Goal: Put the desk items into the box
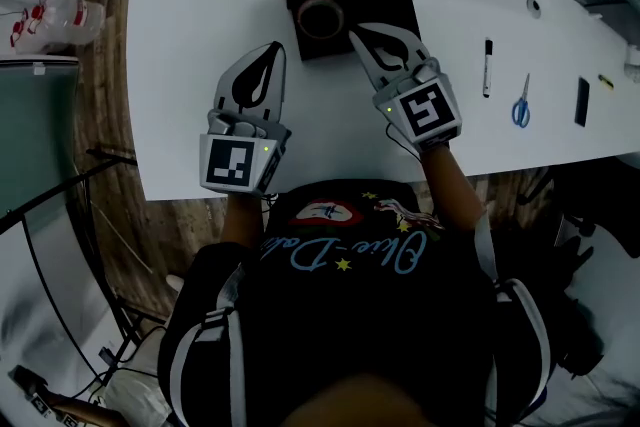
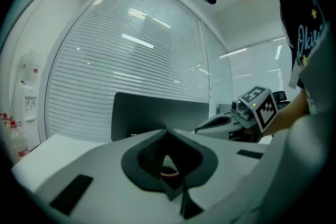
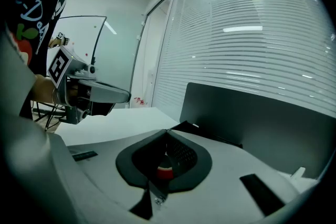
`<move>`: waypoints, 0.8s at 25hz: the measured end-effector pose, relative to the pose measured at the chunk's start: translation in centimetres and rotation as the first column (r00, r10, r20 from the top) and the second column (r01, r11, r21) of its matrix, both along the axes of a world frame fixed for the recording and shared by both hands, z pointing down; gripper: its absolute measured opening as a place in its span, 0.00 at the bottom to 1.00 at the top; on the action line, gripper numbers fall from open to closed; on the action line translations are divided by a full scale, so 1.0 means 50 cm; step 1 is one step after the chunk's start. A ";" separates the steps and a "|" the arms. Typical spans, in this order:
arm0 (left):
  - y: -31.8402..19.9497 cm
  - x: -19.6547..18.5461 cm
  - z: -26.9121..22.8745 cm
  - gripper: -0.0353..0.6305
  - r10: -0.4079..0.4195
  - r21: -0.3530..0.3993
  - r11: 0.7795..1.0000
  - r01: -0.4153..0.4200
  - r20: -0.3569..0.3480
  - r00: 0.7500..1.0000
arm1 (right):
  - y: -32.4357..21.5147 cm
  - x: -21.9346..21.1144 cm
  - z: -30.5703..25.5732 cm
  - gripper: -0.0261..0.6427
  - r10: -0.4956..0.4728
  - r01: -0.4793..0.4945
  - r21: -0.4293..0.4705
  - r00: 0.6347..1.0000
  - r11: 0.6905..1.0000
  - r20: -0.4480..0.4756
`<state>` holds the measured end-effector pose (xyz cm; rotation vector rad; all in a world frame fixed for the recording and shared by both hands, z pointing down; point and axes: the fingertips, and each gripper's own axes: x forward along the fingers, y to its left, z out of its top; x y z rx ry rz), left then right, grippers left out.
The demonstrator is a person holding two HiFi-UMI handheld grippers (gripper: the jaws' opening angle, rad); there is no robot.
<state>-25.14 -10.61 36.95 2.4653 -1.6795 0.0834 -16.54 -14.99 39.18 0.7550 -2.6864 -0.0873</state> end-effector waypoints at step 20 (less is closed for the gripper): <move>0.004 0.066 -0.020 0.05 0.034 0.011 0.999 -0.034 0.012 0.999 | 0.010 0.079 -0.016 0.07 0.043 -0.043 -0.004 0.999 0.999 0.033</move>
